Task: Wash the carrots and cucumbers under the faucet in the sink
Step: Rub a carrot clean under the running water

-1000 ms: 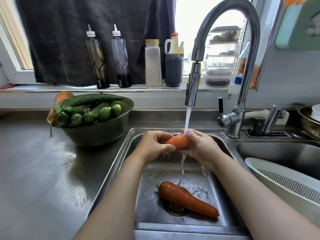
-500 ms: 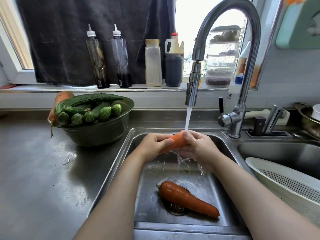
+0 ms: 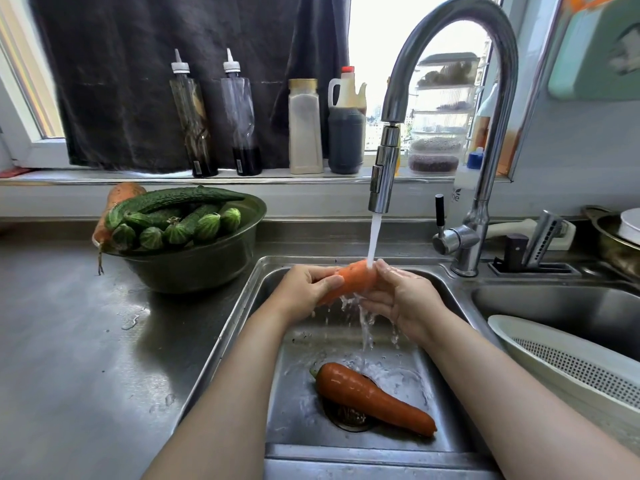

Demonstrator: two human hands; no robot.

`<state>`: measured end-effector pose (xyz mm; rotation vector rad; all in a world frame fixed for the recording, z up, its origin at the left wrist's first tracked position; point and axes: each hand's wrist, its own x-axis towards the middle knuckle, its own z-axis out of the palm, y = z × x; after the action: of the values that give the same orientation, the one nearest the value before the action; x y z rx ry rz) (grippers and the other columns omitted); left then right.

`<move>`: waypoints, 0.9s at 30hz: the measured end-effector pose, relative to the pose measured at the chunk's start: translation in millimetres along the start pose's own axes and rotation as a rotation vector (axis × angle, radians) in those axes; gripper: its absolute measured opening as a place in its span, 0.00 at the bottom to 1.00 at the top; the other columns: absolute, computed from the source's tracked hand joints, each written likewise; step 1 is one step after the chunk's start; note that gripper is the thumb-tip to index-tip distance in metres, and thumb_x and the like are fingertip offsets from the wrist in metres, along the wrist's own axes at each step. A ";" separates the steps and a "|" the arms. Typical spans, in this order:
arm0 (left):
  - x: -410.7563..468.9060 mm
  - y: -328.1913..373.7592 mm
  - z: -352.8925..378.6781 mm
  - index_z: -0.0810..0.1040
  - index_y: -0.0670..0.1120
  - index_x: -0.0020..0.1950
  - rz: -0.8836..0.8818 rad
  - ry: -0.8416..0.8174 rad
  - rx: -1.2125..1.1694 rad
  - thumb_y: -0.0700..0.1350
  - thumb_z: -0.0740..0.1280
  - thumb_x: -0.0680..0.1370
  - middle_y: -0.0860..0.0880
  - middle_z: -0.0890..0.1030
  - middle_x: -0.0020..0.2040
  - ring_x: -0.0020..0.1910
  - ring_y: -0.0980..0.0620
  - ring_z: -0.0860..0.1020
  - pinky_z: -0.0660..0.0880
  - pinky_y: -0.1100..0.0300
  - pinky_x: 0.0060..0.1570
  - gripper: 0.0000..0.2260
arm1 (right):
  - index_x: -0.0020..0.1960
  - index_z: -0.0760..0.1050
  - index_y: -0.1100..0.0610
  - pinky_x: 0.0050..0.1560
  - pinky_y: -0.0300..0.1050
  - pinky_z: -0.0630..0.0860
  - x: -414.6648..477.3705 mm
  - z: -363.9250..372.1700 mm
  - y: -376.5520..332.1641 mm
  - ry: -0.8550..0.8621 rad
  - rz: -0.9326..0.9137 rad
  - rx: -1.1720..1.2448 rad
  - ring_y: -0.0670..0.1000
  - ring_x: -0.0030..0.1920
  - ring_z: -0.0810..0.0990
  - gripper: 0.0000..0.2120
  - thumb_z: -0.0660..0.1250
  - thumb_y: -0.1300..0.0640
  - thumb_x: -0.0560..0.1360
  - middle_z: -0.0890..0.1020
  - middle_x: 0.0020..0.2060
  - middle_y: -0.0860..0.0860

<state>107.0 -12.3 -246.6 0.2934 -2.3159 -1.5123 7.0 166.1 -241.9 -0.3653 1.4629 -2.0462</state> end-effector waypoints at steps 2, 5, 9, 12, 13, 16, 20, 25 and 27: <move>-0.2 -0.3 -2.0 0.84 0.53 0.65 -0.006 -0.007 -0.015 0.48 0.71 0.80 0.54 0.87 0.52 0.52 0.53 0.85 0.80 0.58 0.54 0.13 | 0.66 0.77 0.65 0.42 0.51 0.85 0.4 -0.4 -0.6 -0.013 0.010 0.006 0.62 0.49 0.87 0.18 0.67 0.53 0.82 0.85 0.54 0.65; -1.6 -1.9 -5.1 0.83 0.53 0.66 -0.027 -0.018 -0.005 0.48 0.71 0.80 0.54 0.87 0.53 0.53 0.52 0.84 0.79 0.57 0.57 0.14 | 0.68 0.75 0.64 0.43 0.52 0.85 -1.7 1.3 -0.1 -0.049 0.009 -0.023 0.62 0.50 0.87 0.19 0.65 0.53 0.83 0.84 0.55 0.65; -2.7 -3.0 -2.5 0.82 0.50 0.67 -0.037 -0.064 0.016 0.45 0.73 0.80 0.53 0.87 0.54 0.52 0.54 0.84 0.79 0.57 0.58 0.16 | 0.66 0.76 0.61 0.43 0.50 0.85 -6.4 4.4 2.8 0.004 -0.006 -0.105 0.62 0.51 0.87 0.29 0.78 0.52 0.70 0.82 0.58 0.64; -1.2 -3.4 -1.7 0.82 0.49 0.67 -0.028 -0.044 0.013 0.44 0.74 0.79 0.54 0.86 0.56 0.55 0.55 0.84 0.79 0.57 0.60 0.17 | 0.66 0.77 0.63 0.42 0.48 0.85 -6.8 3.8 -1.5 -0.017 0.029 -0.021 0.62 0.54 0.86 0.21 0.74 0.58 0.76 0.83 0.57 0.64; -1.9 -2.6 -2.3 0.82 0.48 0.67 -0.025 -0.036 0.008 0.44 0.74 0.79 0.54 0.86 0.55 0.55 0.56 0.84 0.79 0.58 0.59 0.16 | 0.67 0.76 0.63 0.42 0.49 0.85 -5.6 2.4 -3.3 -0.040 0.045 -0.010 0.61 0.54 0.86 0.19 0.71 0.59 0.79 0.84 0.57 0.64; -2.9 -0.9 -4.5 0.82 0.48 0.67 -0.015 -0.016 -0.007 0.43 0.74 0.79 0.57 0.86 0.53 0.54 0.59 0.84 0.79 0.64 0.56 0.16 | 0.68 0.75 0.65 0.41 0.49 0.85 -2.0 -2.7 -5.2 -0.074 0.061 -0.007 0.61 0.53 0.87 0.17 0.65 0.58 0.83 0.83 0.58 0.66; -3.6 1.0 -2.1 0.82 0.50 0.67 -0.008 -0.032 0.053 0.45 0.75 0.77 0.56 0.86 0.55 0.56 0.58 0.83 0.79 0.54 0.63 0.17 | 0.66 0.77 0.62 0.47 0.53 0.85 -5.4 -3.2 -2.4 -0.079 0.004 -0.159 0.59 0.52 0.87 0.25 0.76 0.55 0.72 0.85 0.55 0.62; -3.0 7.8 7.1 0.86 0.55 0.61 0.043 -0.047 0.130 0.45 0.77 0.76 0.57 0.87 0.53 0.56 0.57 0.84 0.79 0.52 0.64 0.14 | 0.58 0.77 0.58 0.45 0.54 0.86 -6.8 7.5 1.0 0.123 -0.056 -0.303 0.60 0.47 0.88 0.25 0.83 0.54 0.66 0.84 0.53 0.60; -3.5 10.8 9.2 0.86 0.56 0.59 0.054 -0.050 0.151 0.43 0.77 0.75 0.57 0.87 0.52 0.55 0.57 0.84 0.79 0.54 0.62 0.15 | 0.56 0.77 0.56 0.43 0.52 0.86 -5.8 8.4 0.3 0.165 -0.060 -0.392 0.59 0.48 0.87 0.25 0.84 0.52 0.65 0.83 0.52 0.58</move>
<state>106.8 1.0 -240.7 0.2323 -2.4613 -1.3368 16.2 163.0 -238.5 -0.4067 1.9824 -1.8635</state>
